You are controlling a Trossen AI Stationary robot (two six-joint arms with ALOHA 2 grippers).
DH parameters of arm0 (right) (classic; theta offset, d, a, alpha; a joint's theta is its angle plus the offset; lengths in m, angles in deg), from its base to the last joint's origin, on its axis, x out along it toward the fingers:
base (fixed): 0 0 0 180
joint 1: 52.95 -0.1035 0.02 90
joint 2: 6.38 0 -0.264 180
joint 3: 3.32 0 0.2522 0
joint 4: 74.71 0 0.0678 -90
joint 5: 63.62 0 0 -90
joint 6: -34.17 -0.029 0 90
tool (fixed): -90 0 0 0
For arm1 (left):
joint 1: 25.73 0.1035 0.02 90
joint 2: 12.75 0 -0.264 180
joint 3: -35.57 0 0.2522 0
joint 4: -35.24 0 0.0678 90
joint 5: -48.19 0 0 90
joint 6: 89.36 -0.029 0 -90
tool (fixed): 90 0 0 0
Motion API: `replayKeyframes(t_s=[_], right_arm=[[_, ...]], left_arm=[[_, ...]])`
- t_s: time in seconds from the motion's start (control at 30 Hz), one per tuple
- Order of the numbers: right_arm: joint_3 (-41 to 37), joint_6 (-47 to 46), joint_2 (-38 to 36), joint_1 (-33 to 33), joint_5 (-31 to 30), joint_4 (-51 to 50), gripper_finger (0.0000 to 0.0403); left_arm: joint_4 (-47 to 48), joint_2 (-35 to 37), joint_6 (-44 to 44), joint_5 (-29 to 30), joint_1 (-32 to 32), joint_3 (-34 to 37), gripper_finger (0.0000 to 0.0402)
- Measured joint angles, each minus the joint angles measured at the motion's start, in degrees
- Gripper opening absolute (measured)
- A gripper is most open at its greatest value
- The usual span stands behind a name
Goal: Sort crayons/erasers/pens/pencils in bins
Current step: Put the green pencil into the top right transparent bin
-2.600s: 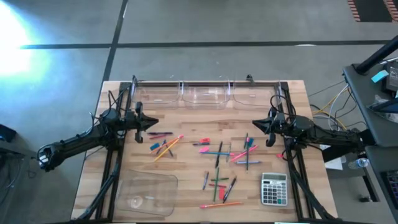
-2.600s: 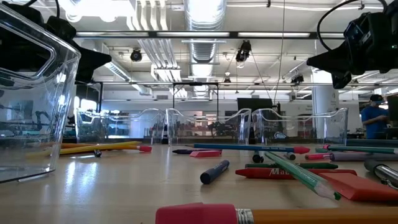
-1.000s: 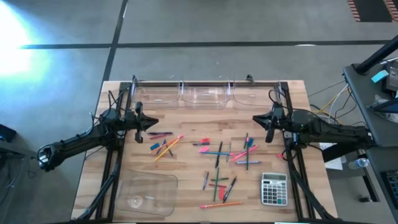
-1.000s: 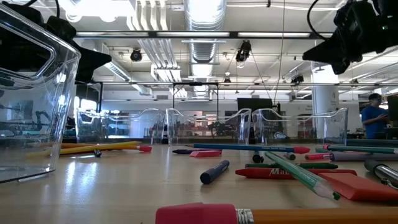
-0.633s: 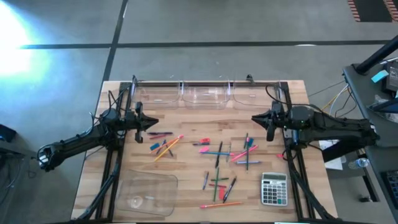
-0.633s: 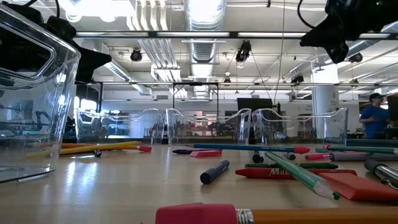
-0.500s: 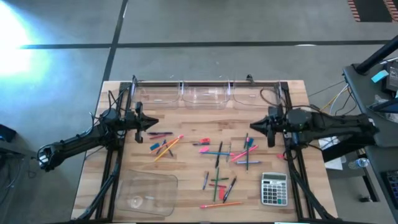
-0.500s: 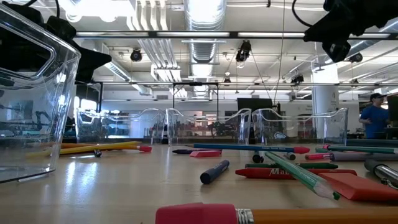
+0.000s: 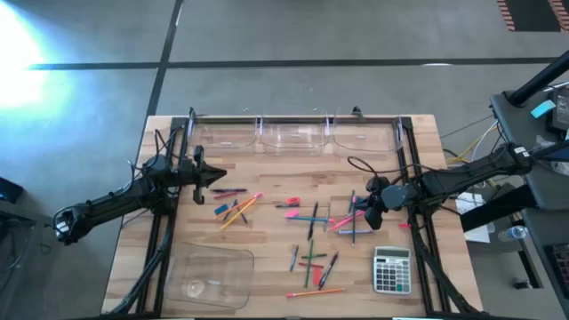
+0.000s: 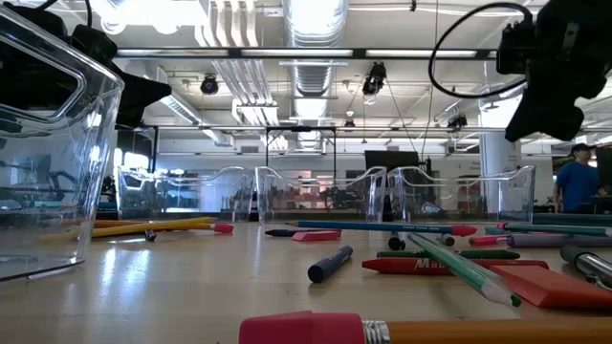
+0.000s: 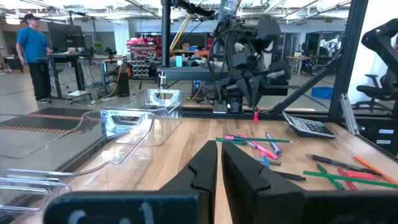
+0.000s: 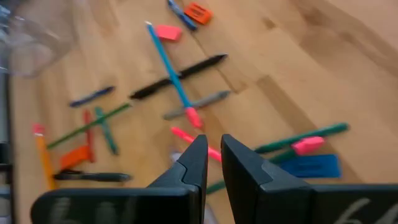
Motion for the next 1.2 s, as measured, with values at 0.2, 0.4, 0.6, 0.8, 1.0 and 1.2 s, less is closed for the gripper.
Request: replayKeyframes(t_s=[0.2, 0.4, 0.6, 0.8, 1.0, 1.2], right_arm=[[1.2, -4.5, 3.1, -3.7, 0.4, -1.2, 0.0038], [2.0, -10.7, 6.8, -7.9, 0.5, -4.4, 0.0038], [1.9, -13.2, 11.4, -9.5, 2.2, -5.3, 0.0038], [1.9, -9.9, 15.0, -9.5, 3.0, -4.4, 0.0038], [2.2, -8.6, 16.8, -9.4, 3.0, -4.3, 0.0038], [2.3, -4.8, 16.8, -9.4, 3.0, -4.1, 0.0038]], left_arm=[[0.0, 0.0, 0.0, 0.0, 0.0, 0.0, 0.001], [0.0, 0.0, 0.0, 0.0, 0.0, 0.0, 0.001], [0.0, 0.0, 0.0, 0.0, 0.0, 0.0, 0.001], [0.0, 0.0, 0.0, 0.0, 0.0, 0.0, 0.001], [0.0, 0.0, 0.0, 0.0, 0.0, 0.0, 0.001], [0.0, -0.1, 0.0, 0.0, 0.0, 0.0, 0.001]])
